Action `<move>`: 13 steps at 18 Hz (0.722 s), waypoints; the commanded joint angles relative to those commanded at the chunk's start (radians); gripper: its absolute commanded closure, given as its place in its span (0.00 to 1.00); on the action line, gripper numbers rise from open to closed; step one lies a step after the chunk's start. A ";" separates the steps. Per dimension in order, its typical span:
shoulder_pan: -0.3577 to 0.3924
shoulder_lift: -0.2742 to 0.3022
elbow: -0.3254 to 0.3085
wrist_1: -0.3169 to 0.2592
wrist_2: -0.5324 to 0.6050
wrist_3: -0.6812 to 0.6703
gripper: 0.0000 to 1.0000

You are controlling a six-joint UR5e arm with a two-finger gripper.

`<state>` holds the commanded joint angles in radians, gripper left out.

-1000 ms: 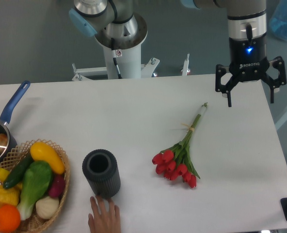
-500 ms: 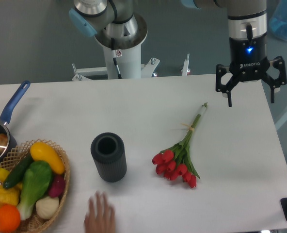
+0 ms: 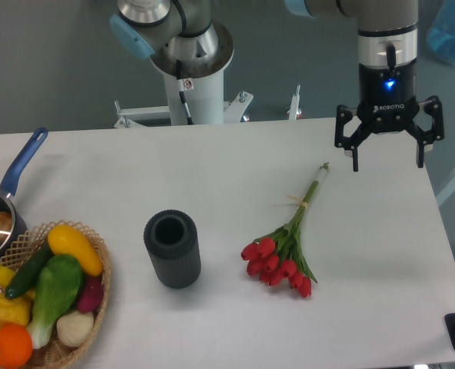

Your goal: Pick up the flowers from the table

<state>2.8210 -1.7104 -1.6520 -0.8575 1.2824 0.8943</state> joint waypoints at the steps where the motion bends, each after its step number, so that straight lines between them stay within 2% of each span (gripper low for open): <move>1: 0.003 0.000 -0.020 -0.002 0.003 0.003 0.00; 4: 0.021 -0.002 -0.097 -0.006 0.023 0.095 0.00; 6: 0.029 -0.009 -0.114 -0.012 0.025 0.127 0.00; 7: 0.031 -0.012 -0.121 -0.031 0.028 0.138 0.00; 11: 0.071 -0.043 -0.140 -0.144 0.071 0.352 0.00; 13: 0.069 -0.048 -0.150 -0.175 0.103 0.405 0.00</move>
<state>2.8900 -1.7579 -1.8024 -1.0323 1.3850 1.2990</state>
